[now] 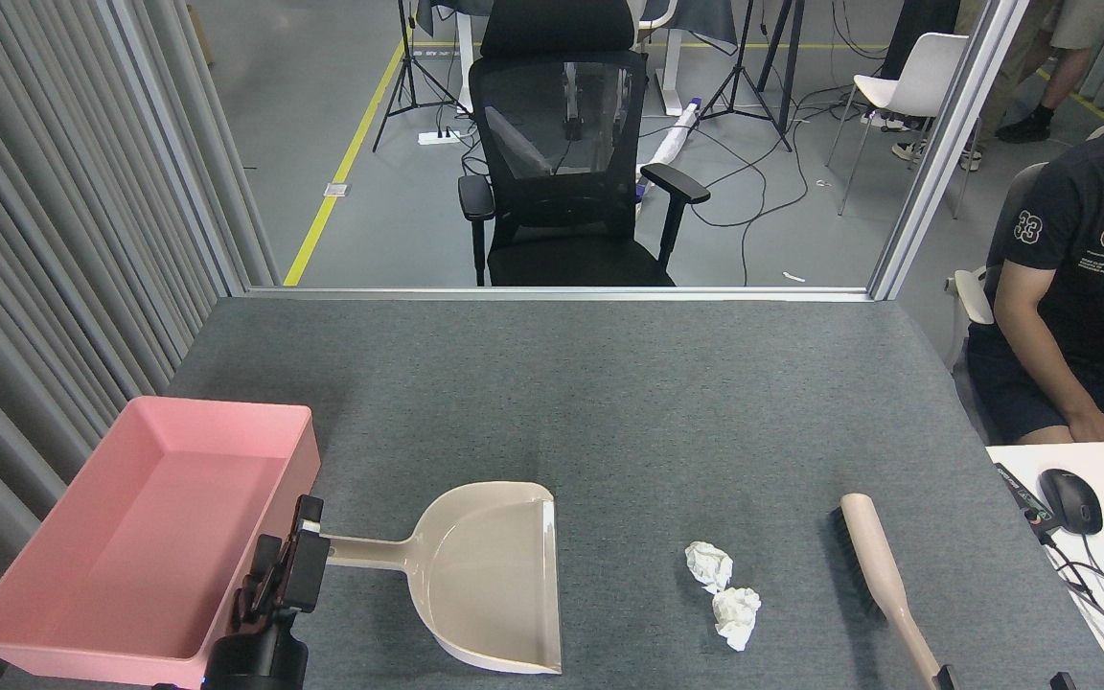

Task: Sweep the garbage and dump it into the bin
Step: 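Grasp the beige dustpan handle with the left gripper, then grasp the beige-handled brush with the right gripper, then sweep the white paper balls into the dustpan with the right-held brush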

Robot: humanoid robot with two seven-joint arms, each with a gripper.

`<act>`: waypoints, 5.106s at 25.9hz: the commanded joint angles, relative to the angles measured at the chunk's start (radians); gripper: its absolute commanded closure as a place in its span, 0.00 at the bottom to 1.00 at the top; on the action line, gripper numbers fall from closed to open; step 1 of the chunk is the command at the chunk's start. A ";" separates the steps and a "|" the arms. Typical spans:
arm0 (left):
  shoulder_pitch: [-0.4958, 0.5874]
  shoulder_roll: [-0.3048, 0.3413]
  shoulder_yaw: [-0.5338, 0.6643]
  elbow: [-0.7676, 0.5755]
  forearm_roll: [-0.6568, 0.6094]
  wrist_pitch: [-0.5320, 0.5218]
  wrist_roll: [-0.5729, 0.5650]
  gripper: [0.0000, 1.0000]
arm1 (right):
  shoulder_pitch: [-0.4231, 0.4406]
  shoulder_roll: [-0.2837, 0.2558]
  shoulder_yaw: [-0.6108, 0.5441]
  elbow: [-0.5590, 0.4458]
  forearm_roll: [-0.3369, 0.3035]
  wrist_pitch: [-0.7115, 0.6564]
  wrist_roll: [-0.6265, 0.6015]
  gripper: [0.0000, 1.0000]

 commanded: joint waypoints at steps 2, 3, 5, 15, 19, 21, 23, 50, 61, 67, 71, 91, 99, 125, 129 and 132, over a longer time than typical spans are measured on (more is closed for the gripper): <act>-0.014 -0.008 -0.013 0.040 0.221 -0.004 -0.016 0.01 | 0.009 0.003 -0.030 0.044 -0.009 -0.031 -0.024 0.01; -0.016 -0.008 -0.013 0.058 0.221 -0.007 -0.003 0.01 | 0.009 0.003 -0.023 0.044 -0.009 -0.031 -0.024 0.01; -0.016 -0.006 -0.017 0.075 0.221 -0.007 0.010 0.01 | 0.011 0.003 -0.017 0.047 -0.009 -0.031 -0.024 0.01; 0.004 -0.001 -0.067 0.079 0.220 -0.008 -0.029 0.01 | 0.001 0.004 -0.023 0.096 -0.026 -0.029 -0.022 0.01; 0.015 0.002 -0.096 0.066 0.220 -0.008 -0.055 0.01 | -0.008 0.000 -0.020 0.125 -0.024 -0.029 -0.024 0.01; 0.019 0.002 -0.110 0.066 0.220 -0.008 -0.055 0.01 | -0.009 0.000 -0.018 0.127 -0.024 -0.026 -0.024 0.01; 0.021 0.005 -0.129 0.069 0.220 -0.008 -0.052 0.01 | -0.009 0.004 -0.015 0.128 -0.024 -0.026 -0.024 0.01; 0.027 0.006 -0.132 0.075 0.220 -0.051 -0.042 0.01 | -0.098 -0.002 0.108 0.228 0.048 0.057 -0.014 0.01; 0.029 0.006 -0.132 0.086 0.220 -0.073 -0.039 0.01 | -0.126 0.003 0.115 0.254 0.059 0.060 -0.008 0.01; 0.029 0.006 -0.130 0.096 0.220 -0.085 -0.041 0.01 | -0.127 0.001 0.115 0.256 0.071 0.081 -0.002 0.01; 0.029 0.006 -0.130 0.099 0.220 -0.085 -0.039 0.01 | -0.132 0.000 0.115 0.256 0.071 0.089 -0.004 0.02; 0.029 0.006 -0.129 0.102 0.215 -0.085 -0.039 0.01 | -0.127 -0.011 0.117 0.257 0.076 0.089 -0.004 0.28; 0.029 0.006 -0.127 0.102 0.214 -0.085 -0.039 0.01 | -0.118 -0.022 0.129 0.257 0.074 0.083 -0.004 0.53; 0.035 0.008 -0.138 0.168 0.211 -0.122 -0.153 0.01 | -0.112 -0.010 0.118 0.239 0.040 0.015 -0.014 0.92; 0.032 0.006 -0.133 0.221 0.211 -0.126 -0.147 0.01 | -0.104 -0.002 0.118 0.226 0.019 0.012 -0.016 0.95; -0.002 0.006 -0.125 0.285 0.206 -0.126 -0.147 0.01 | -0.094 0.000 0.121 0.225 0.002 0.012 -0.024 0.95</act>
